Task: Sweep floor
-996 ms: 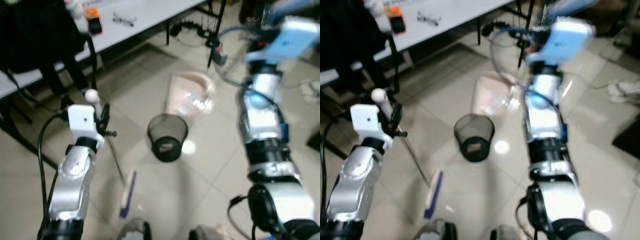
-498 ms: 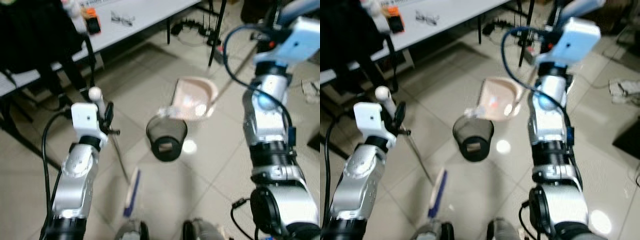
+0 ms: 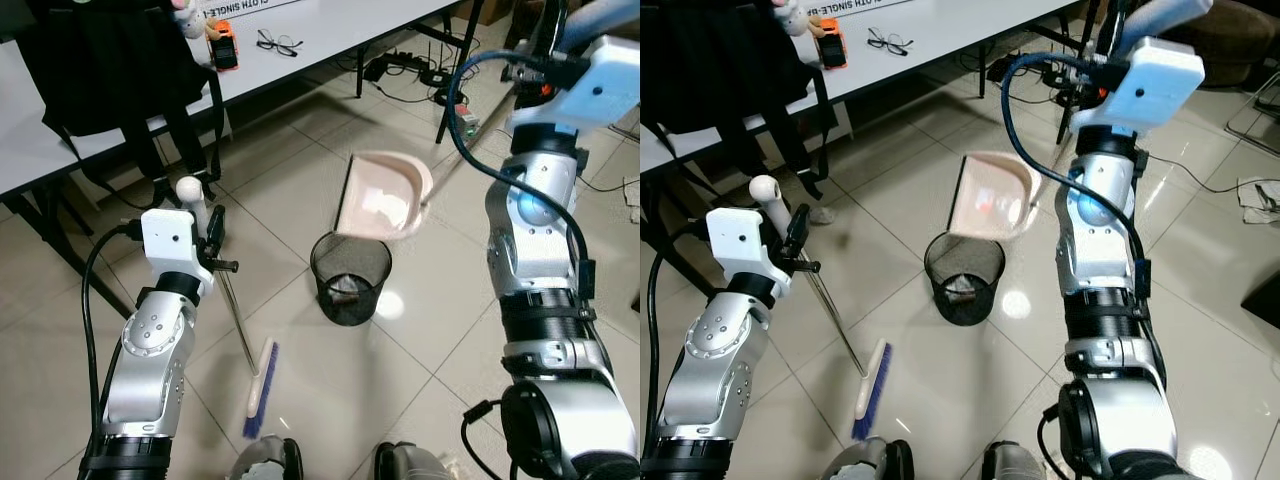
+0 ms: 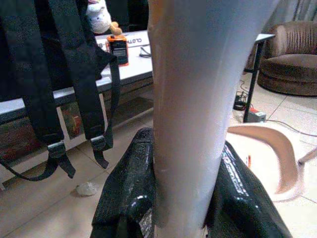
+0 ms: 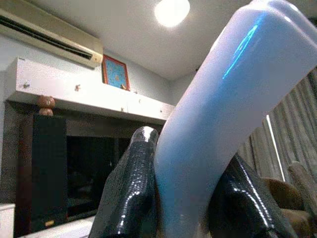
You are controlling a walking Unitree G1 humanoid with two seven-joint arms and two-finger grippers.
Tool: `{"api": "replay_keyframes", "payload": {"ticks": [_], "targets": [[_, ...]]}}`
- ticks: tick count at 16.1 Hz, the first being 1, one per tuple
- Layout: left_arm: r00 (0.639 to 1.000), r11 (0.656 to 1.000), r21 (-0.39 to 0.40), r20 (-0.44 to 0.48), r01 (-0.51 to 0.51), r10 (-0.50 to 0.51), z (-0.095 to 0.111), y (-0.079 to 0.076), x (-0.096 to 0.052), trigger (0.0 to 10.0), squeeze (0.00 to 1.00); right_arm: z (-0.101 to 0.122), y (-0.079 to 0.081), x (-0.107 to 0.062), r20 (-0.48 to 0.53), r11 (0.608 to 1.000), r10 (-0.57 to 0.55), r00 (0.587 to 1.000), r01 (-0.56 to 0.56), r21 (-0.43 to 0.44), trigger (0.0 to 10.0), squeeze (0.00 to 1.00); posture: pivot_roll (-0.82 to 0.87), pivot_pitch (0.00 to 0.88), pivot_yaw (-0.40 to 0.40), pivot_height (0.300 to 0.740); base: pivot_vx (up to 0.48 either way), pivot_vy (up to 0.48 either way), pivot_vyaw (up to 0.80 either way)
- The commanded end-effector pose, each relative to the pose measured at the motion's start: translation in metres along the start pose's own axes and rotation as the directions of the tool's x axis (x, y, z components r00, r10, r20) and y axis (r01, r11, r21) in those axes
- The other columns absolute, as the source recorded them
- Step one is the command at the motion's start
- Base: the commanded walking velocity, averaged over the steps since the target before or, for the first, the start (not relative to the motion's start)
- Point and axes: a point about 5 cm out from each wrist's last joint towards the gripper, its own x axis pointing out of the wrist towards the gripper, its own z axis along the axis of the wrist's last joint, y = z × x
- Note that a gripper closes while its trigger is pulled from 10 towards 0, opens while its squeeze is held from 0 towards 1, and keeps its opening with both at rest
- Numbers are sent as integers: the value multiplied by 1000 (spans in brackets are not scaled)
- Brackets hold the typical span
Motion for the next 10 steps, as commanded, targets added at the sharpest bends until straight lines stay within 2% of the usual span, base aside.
{"api": "replay_keyframes", "payload": {"ticks": [1, 4, 5, 7, 9, 10], "targets": [[1000, 1000, 9, 27, 7, -8, 4, 2, 2, 10000, 0, 20, -5, 10, 89, 1000, -18, 996, 19, -3, 10000, 0, -54, 89, 67, 740, 0, 0, 0], [1000, 1000, 14, 15, 24, -24, 3, 1, 4, 10000, 0, 36, -22, 19, 105, 995, -38, 994, 47, -91, 10000, 0, -65, 75, 65, 740, 0, 0, 0], [999, 999, 13, 6, 33, -33, 2, 1, 4, 10000, 0, 42, -31, 22, 86, 988, -42, 995, 54, -147, 10000, 0, -74, 74, 66, 740, 0, 0, 0], [995, 996, 3, -28, 92, -92, -7, -3, 0, 10000, 0, 35, -59, 19, -94, 944, -77, 993, 42, -327, 10000, 0, -97, 69, 67, 740, 0, 0, 0], [983, 985, -7, -61, 171, -171, -13, -13, -3, 10000, 0, 18, -80, -5, -284, 923, -105, 953, -13, -385, 10000, 0, -107, 69, 71, 740, 0, 0, 0], [981, 983, -4, -64, 184, -184, -13, -14, -3, 10000, 0, 14, -83, -13, -322, 923, -120, 939, -14, -384, 10000, 0, -112, 70, 73, 740, 0, 0, 0]]}}
